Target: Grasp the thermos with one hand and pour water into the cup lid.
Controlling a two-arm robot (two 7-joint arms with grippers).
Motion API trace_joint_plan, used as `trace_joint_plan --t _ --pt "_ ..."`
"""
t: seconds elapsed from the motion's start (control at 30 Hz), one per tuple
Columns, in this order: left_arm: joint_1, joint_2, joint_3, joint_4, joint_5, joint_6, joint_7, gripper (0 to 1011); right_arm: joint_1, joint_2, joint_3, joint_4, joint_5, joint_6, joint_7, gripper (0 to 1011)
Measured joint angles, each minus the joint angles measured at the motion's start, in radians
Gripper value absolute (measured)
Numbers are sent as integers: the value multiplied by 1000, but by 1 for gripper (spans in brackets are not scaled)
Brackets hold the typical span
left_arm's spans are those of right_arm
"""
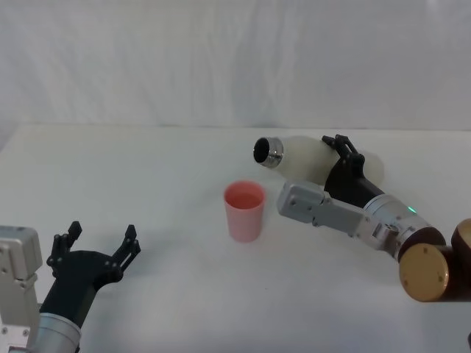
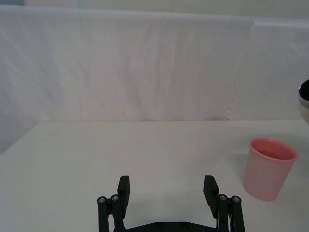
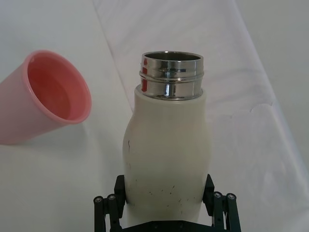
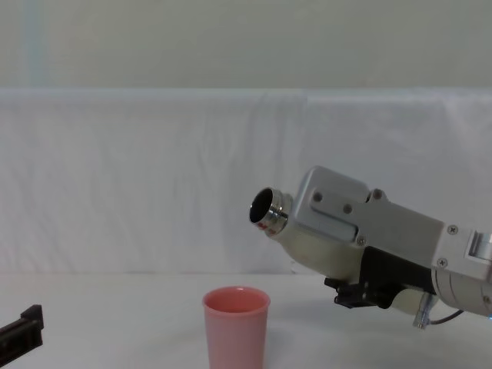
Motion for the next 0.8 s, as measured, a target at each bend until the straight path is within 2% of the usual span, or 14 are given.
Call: trace_joint_plan --t 0.4,0.8 --pt "0 0 0 0 0 0 0 1001 25 -6 -15 34 -31 2 -3 951" --pt "0 0 0 0 0 0 0 1001 48 4 -38 58 -72 -1 -3 951"
